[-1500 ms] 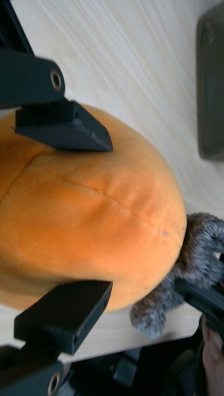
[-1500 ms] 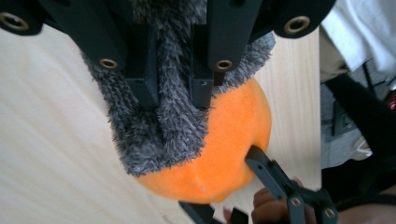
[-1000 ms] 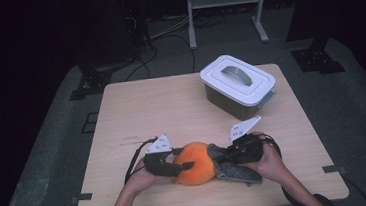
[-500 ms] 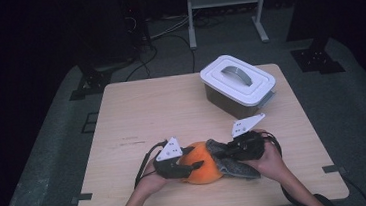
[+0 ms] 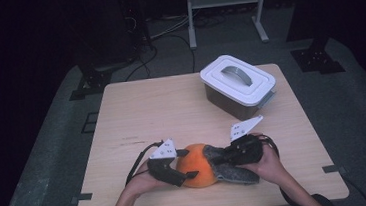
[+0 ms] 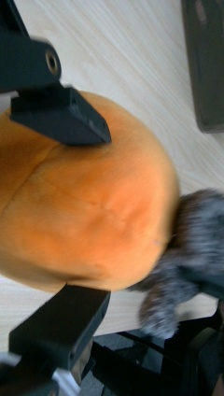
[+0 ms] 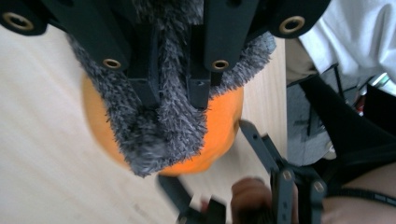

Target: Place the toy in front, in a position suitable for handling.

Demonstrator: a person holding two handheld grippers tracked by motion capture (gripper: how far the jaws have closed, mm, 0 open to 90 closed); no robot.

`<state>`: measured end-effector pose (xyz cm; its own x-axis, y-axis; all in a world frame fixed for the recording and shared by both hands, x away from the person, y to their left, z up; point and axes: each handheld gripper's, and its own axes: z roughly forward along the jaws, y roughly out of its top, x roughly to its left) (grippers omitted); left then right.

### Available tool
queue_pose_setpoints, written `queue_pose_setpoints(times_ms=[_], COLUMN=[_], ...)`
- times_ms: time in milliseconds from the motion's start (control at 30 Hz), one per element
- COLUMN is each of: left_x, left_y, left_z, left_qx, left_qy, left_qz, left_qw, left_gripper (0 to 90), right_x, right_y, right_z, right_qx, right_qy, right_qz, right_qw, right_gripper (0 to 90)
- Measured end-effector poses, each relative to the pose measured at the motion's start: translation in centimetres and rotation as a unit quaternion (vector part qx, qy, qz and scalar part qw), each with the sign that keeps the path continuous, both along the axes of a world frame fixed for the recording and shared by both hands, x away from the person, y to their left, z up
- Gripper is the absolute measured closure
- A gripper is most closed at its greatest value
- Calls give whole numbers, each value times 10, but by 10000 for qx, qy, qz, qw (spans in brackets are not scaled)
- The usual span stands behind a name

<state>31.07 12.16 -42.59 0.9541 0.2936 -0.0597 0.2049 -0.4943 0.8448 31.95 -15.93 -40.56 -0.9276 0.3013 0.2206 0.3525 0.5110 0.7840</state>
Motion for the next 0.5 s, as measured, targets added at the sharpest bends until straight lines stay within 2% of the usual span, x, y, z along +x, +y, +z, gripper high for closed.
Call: queue_pose_setpoints(times_ms=[67,100,133,233,300,333,367,400,433,500], left_x=[2,4,5,8,6,5,4,3,2,0], left_y=[1,1,1,-4,-8,-10,-11,-11,-11,-13], left_z=[2,2,2,-5,-10,-11,-10,-9,-7,-5], left_qx=[-166,-258,-285,-172,-84,-23,10,17,-10,-138], left_qy=[42,70,113,115,5,-42,-131,-243,-355,-565], left_qz=[61,118,152,128,93,125,164,196,264,367], left_qw=[9998,9996,9994,9997,9999,9999,9998,9995,9990,9976], left_gripper=[180,147,147,99,105,198,198,279,355,430], right_x=[-1,-2,-2,-2,-1,2,2,4,5,7], right_y=[3,3,3,4,3,1,1,-1,-4,-9], right_z=[-2,-1,-1,-2,-2,-1,-1,-1,1,6], right_qx=[-93,-107,-107,-88,-107,-123,-123,-131,-97,17], right_qy=[9,36,36,55,33,38,38,26,9,-47], right_qz=[96,180,180,243,204,143,143,92,23,-116], right_qw=[9999,9998,9998,9997,9997,9998,9998,9999,10000,9999], right_gripper=[775,774,774,774,774,775,775,775,776,776])
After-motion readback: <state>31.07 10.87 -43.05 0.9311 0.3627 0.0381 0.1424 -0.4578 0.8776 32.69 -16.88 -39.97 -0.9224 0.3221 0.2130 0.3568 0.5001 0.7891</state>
